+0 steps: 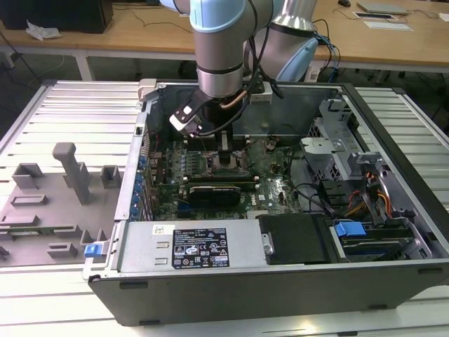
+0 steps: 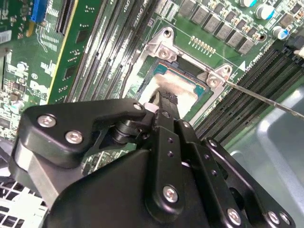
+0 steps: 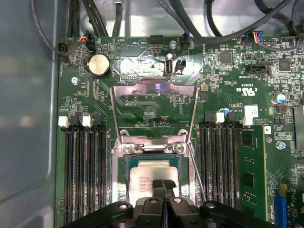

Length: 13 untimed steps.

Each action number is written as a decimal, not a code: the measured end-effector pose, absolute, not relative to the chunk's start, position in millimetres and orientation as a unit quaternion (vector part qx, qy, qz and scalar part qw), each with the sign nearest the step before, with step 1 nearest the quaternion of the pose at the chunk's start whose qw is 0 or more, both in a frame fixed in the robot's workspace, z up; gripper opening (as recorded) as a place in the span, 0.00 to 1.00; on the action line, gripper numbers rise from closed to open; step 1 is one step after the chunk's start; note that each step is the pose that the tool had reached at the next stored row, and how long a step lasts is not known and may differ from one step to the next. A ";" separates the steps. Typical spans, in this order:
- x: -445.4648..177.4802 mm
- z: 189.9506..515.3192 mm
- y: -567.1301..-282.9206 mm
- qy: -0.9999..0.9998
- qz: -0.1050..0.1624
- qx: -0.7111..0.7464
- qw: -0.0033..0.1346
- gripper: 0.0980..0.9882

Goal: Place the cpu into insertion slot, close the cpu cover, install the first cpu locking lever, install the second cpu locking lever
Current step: 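Place the cpu into insertion slot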

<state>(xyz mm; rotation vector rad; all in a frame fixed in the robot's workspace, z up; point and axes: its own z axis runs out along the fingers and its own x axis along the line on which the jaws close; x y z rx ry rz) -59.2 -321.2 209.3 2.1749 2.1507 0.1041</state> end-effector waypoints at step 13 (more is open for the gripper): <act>-55.7 204.4 -321.2 0.702 0.045 0.710 0.029 0.01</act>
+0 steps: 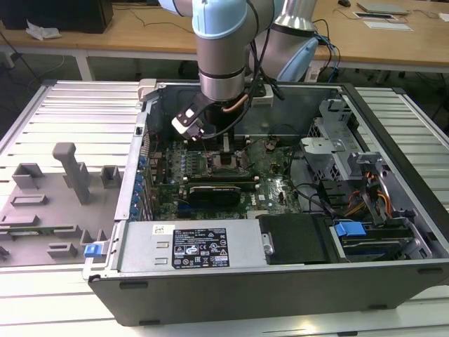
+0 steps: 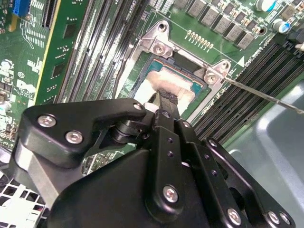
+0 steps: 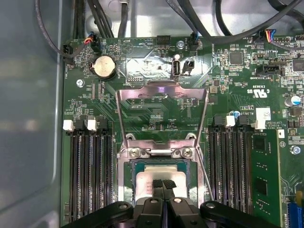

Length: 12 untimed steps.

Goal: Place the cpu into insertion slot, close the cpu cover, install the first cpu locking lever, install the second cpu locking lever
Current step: 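Place the cpu into insertion slot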

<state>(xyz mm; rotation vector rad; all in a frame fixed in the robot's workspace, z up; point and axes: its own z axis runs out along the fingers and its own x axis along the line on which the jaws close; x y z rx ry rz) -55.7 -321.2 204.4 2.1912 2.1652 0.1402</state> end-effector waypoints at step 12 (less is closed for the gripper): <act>-55.7 231.5 -321.1 0.702 0.045 0.710 0.029 0.01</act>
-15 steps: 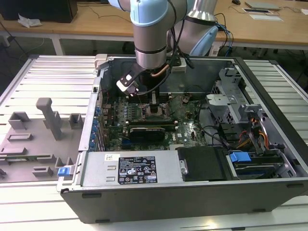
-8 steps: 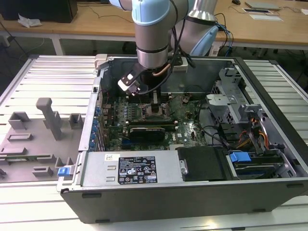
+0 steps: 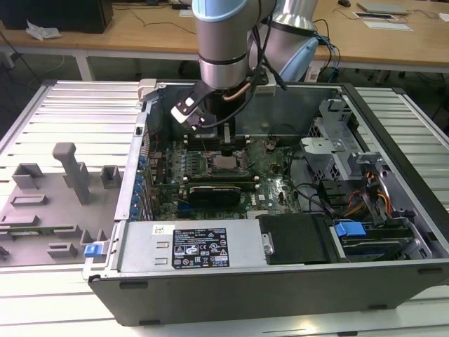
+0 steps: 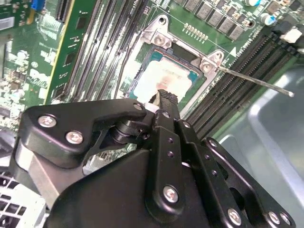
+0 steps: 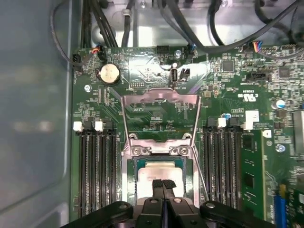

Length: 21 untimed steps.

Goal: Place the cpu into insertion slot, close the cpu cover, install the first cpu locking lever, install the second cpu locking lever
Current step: 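Place the cpu into insertion slot, then close the cpu cover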

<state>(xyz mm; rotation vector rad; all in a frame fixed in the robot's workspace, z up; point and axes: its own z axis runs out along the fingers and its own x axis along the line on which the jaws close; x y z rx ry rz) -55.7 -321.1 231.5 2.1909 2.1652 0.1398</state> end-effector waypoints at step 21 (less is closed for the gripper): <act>-55.3 265.8 -320.5 0.702 0.039 0.711 0.025 0.01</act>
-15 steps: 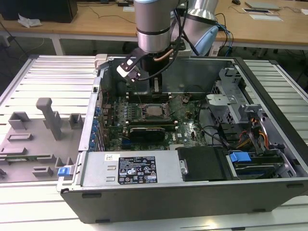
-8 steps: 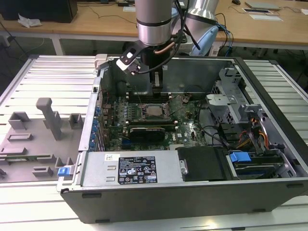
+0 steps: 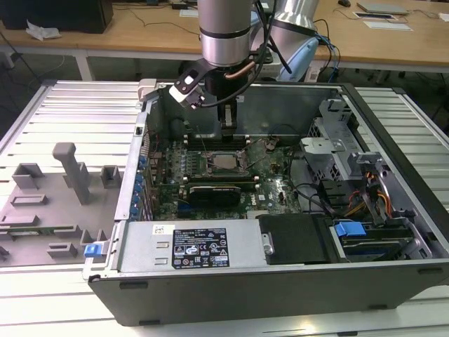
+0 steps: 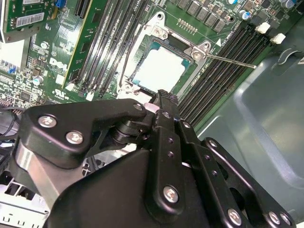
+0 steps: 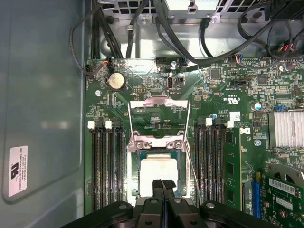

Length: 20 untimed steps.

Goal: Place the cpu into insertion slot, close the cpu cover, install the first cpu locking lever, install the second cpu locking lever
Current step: 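Close the cpu cover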

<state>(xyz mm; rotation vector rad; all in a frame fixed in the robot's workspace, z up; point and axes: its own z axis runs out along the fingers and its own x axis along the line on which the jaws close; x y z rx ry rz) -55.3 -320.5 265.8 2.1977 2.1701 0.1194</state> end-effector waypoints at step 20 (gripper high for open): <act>-20.5 265.8 -320.5 0.702 0.038 0.711 0.025 0.01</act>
